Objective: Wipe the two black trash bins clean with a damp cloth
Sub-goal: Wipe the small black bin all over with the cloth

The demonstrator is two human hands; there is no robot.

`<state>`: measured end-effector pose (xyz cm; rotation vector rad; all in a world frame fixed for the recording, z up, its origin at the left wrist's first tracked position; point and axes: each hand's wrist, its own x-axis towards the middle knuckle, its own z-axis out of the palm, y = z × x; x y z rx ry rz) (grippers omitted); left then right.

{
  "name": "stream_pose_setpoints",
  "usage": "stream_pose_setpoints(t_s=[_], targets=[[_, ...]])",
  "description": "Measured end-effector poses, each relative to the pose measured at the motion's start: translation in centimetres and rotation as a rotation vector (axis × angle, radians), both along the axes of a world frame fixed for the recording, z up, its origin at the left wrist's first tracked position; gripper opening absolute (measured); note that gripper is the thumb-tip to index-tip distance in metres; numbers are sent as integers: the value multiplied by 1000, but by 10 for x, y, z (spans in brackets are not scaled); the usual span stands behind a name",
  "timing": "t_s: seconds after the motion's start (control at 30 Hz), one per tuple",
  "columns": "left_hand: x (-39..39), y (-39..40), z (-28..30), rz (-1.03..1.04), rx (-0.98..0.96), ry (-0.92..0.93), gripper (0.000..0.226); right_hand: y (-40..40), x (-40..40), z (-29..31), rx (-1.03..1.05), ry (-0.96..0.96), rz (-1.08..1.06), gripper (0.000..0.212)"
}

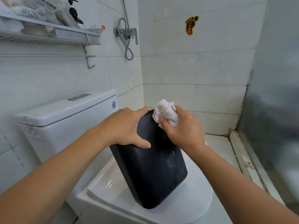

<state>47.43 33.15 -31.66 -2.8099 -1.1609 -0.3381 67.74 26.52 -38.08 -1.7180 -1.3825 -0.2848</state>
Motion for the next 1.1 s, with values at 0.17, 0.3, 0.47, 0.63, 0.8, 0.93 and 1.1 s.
stream_pose_setpoints(t_s=[0.17,0.3,0.47,0.63,0.8,0.93,1.1], targets=[[-1,-2,1,6,-1,-6,77,-4,-16,-2,8,-105,118,29],[-3,-3,1,-7,-4,-20,89,7,1,5,14,69,-36,28],[-1,-7,2,-1,28,8,88,1,-1,1,18,-51,44,27],[2,-11,2,-4,44,34,90,3,5,7,37,37,27,32],[1,-11,2,10,47,37,92,6,2,9,44,149,-13,34],[1,-13,2,52,51,53,78,4,-11,2,16,5,104,43],[3,-11,2,57,44,50,92,10,-9,9,28,180,-56,43]])
